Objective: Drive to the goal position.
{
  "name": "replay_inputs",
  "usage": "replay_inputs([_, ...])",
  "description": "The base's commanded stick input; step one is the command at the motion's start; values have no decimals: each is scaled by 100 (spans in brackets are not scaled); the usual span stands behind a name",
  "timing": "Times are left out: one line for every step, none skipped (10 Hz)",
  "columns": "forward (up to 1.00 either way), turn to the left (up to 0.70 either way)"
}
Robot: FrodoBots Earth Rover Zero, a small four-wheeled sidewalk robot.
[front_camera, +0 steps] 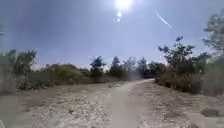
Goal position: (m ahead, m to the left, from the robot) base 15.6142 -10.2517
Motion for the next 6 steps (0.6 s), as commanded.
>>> replay_inputs([70, 0])
replay_inputs([70, 0])
replay_inputs([70, 0])
replay_inputs([70, 0])
replay_inputs([70, 0])
replay_inputs([70, 0])
